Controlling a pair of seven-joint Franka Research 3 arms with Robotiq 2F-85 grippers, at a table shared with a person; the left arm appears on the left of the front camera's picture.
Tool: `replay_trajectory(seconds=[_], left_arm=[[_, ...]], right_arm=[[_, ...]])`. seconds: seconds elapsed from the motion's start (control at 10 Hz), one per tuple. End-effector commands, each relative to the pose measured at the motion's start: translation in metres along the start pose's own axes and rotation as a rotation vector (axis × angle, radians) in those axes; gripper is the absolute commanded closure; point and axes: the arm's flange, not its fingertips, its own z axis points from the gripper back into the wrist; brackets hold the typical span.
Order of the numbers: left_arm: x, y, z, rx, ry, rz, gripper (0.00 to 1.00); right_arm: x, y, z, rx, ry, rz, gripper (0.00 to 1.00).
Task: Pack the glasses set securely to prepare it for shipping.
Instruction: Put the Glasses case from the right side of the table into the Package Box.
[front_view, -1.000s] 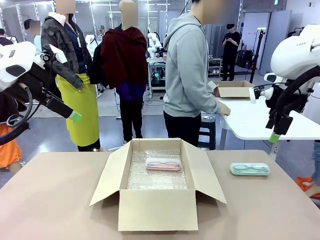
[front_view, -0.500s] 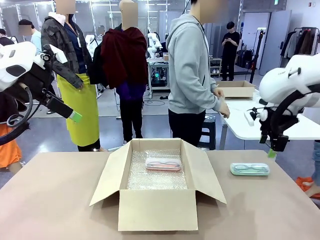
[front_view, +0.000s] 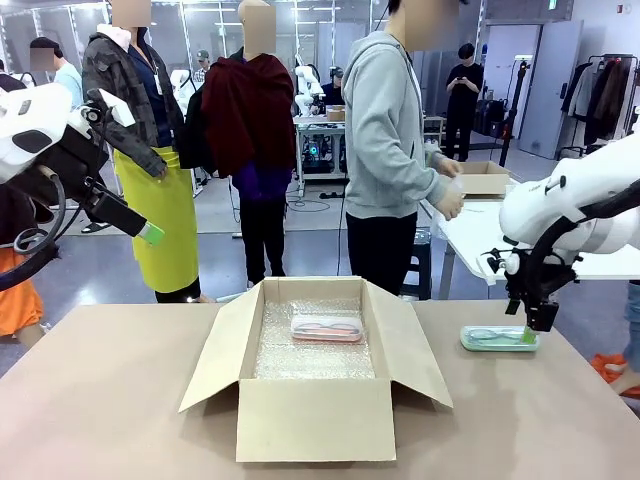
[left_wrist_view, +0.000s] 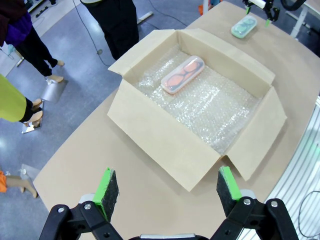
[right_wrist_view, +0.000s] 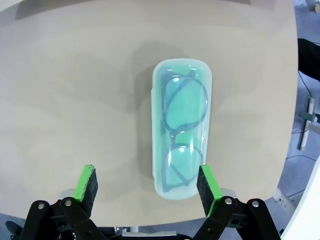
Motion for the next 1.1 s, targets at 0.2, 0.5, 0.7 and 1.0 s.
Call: replay_trajectory(seconds=[0.2, 0.5, 0.7, 1.0], left_arm=[[0.0, 0.001, 0.002, 0.002, -0.004, -0.004, 0.0], [0.0, 0.001, 0.002, 0.002, -0.004, -0.004, 0.0], [0.0, 0.001, 0.002, 0.002, -0.004, -0.004, 0.0], [0.0, 0.001, 0.002, 0.002, -0.004, -0.004, 0.0]], right_arm=[[0.002, -0.014, -0.017, -0.04, 0.034, -0.034, 0.0], [0.004, -0.023, -0.035, -0.041, 0.044, -0.034, 0.0], [0.004, -0.027, -0.042, -0.034, 0.072, -0.046, 0.0], [0.006, -0.027, -0.051, -0.015, 0.097, -0.042, 0.0]])
